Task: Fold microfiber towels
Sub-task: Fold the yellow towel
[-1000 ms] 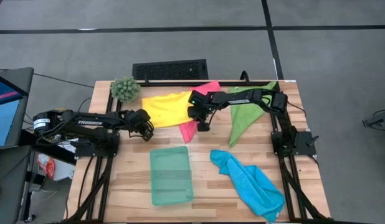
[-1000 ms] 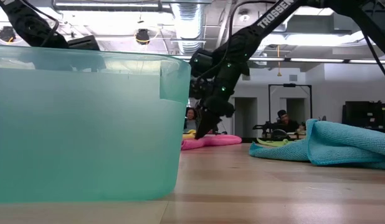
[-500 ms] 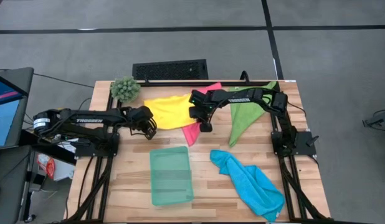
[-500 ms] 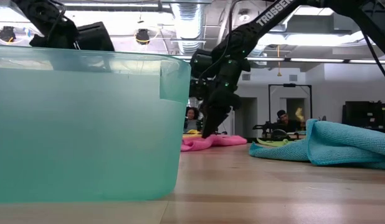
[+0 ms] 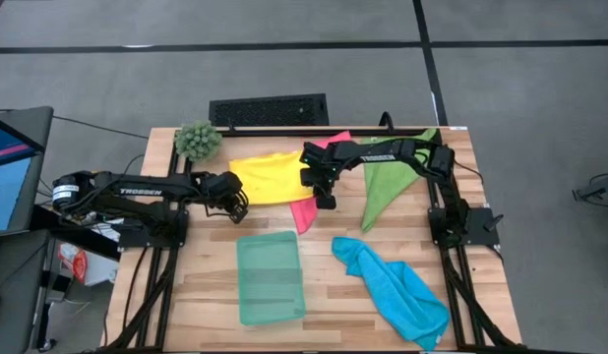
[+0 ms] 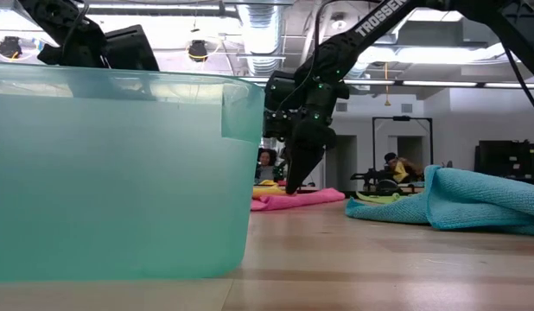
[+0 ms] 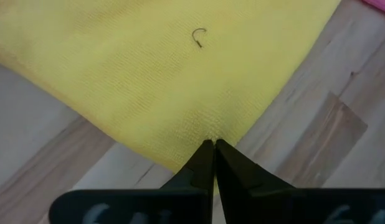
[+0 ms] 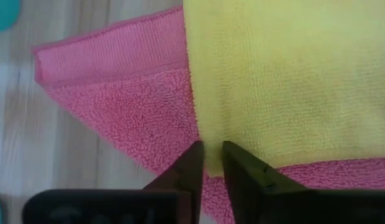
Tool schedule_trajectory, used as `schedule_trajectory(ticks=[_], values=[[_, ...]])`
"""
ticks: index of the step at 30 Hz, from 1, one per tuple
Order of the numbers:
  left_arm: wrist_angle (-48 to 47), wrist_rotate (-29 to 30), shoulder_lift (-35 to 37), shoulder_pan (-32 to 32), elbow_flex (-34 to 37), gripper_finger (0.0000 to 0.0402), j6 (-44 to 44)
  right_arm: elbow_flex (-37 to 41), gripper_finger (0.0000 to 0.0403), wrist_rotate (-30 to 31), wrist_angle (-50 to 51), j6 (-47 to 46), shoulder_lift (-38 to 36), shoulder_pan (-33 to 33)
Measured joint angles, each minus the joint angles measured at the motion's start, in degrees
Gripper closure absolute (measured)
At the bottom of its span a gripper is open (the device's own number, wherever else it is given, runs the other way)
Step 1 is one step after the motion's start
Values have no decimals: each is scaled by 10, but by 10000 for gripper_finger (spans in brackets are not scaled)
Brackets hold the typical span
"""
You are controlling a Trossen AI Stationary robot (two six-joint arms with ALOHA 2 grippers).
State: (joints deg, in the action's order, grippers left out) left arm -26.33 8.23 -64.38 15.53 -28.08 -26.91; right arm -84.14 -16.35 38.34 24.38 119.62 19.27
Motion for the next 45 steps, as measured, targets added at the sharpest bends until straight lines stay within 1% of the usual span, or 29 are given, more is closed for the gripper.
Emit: schedule_trajectory(ticks=[5, 10, 12, 15, 19, 21, 25, 29, 32, 34, 38, 45], values=[[1, 1, 0, 0, 0, 401, -1, 0, 292, 1, 1, 0, 0, -1], [1, 1, 0, 0, 0, 401, -1, 0, 291, 1, 2, 0, 0, -2], [1, 1, 0, 0, 0, 401, 0, 0, 298, 18, 1, 0, -1, -4], [1, 1, 0, 0, 0, 401, 2, 0, 324, 58, 0, 6, -1, -9], [1, 1, 0, 0, 0, 401, 3, 0, 376, 59, 0, 10, -1, -10], [1, 1, 0, 0, 0, 401, 3, 0, 393, 58, 0, 10, -1, -10], [1, -6, 0, 0, 0, 401, 1, -4, 390, 58, 14, -3, -1, -12], [2, -45, 0, -3, 0, 401, -17, -26, 398, 50, 60, -5, -1, -15], [1, -64, 0, -14, 0, 401, -35, -44, 395, 42, 87, -9, -1, -18], [0, -67, 0, -25, 0, 401, -47, -56, 393, 40, 98, -18, -1, -20], [0, -69, 0, -50, 0, 401, -83, -76, 397, 14, 125, -21, -1, -25], [-2, -70, 9, -82, 0, 401, -165, -107, 397, 12, 142, -24, -1, -30]])
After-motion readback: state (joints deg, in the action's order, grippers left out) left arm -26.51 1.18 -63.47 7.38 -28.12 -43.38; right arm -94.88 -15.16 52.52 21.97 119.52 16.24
